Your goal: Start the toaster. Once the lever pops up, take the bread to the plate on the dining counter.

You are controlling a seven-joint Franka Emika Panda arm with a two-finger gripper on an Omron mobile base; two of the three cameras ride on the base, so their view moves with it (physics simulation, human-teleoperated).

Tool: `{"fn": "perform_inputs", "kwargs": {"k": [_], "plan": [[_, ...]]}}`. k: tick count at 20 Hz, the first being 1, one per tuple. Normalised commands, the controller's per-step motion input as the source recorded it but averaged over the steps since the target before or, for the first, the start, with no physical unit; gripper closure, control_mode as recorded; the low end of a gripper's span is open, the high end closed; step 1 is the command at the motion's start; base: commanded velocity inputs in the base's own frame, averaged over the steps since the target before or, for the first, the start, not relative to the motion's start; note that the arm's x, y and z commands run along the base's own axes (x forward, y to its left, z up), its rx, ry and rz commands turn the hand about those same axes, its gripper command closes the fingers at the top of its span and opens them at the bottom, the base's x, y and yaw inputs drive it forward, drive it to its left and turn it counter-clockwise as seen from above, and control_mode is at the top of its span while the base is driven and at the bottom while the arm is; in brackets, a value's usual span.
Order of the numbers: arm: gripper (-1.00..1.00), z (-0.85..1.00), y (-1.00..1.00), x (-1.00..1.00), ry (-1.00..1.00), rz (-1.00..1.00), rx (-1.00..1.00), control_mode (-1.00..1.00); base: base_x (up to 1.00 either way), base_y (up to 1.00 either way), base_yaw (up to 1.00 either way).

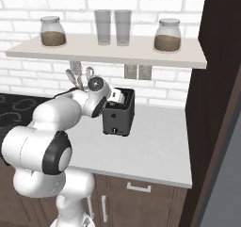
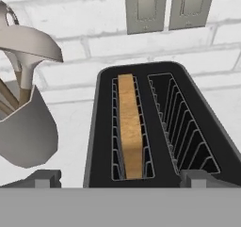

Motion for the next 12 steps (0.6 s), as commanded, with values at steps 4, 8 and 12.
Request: {"fn": "perform_inputs", "kwargs": {"k": [4, 8, 12], "plan": [[-1.00, -0.08, -0.01, 0.03, 0.00, 0.00, -0.06, -1.00, 0.00, 0.00, 0.00], [-1.00, -0.16, -0.06, 0.00, 0.00, 0.00, -0.09, -1.00, 0.00, 0.00, 0.00], [-1.00, -0.10, -0.04, 0.03, 0.00, 0.00, -0.08, -1.00, 0.00, 0.00, 0.00]]}}
